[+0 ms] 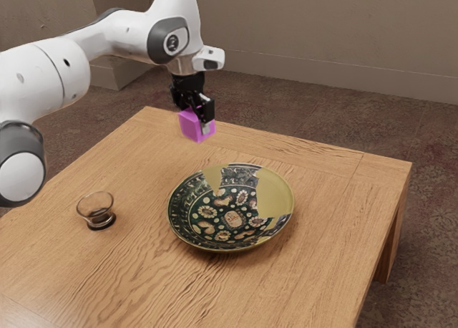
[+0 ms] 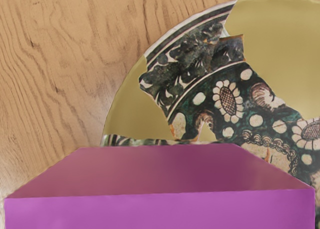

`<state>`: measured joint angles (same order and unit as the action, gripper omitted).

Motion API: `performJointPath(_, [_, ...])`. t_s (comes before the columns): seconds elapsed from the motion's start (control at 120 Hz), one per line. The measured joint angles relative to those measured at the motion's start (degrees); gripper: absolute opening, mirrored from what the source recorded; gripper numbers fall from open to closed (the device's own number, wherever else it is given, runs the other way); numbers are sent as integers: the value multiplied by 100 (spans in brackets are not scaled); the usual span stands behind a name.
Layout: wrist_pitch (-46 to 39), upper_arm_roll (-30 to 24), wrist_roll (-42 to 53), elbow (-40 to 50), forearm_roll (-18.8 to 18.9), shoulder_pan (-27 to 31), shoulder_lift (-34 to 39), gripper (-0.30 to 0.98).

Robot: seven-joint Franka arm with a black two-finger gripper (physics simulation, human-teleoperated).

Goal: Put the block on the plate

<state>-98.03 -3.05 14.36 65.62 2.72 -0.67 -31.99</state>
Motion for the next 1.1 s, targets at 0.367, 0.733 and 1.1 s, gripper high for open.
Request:
performJointPath(0.367, [152, 779, -388, 1012, -610, -1740, 397, 42])
performJointPath(0.733, [-430, 676, -640, 966, -828, -1482, -465, 42])
performJointPath(1.1, [-871, 461, -743, 938, -815, -984, -828, 42])
